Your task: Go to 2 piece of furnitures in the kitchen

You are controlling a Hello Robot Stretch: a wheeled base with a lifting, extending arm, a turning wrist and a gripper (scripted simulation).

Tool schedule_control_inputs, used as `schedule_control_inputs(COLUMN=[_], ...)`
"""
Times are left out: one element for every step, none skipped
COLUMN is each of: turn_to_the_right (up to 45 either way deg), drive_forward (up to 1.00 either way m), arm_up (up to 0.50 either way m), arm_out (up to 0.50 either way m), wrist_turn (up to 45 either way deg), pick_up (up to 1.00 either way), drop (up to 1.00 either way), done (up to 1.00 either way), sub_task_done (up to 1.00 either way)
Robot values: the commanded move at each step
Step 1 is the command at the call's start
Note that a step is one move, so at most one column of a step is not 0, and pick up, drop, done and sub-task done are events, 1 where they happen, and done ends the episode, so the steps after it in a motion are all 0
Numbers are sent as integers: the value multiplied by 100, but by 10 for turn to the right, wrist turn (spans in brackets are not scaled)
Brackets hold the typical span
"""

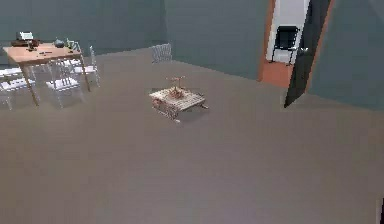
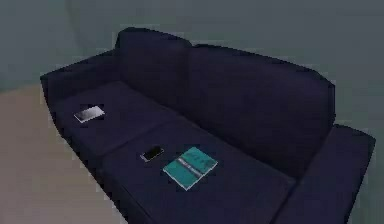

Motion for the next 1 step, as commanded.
schedule_control_inputs(turn_to_the_right=[-450], drive_forward=[0], arm_up=[0], arm_out=[0], wrist_turn=[0], pick_up=[0], drop=[0], done=[0], sub_task_done=[0])
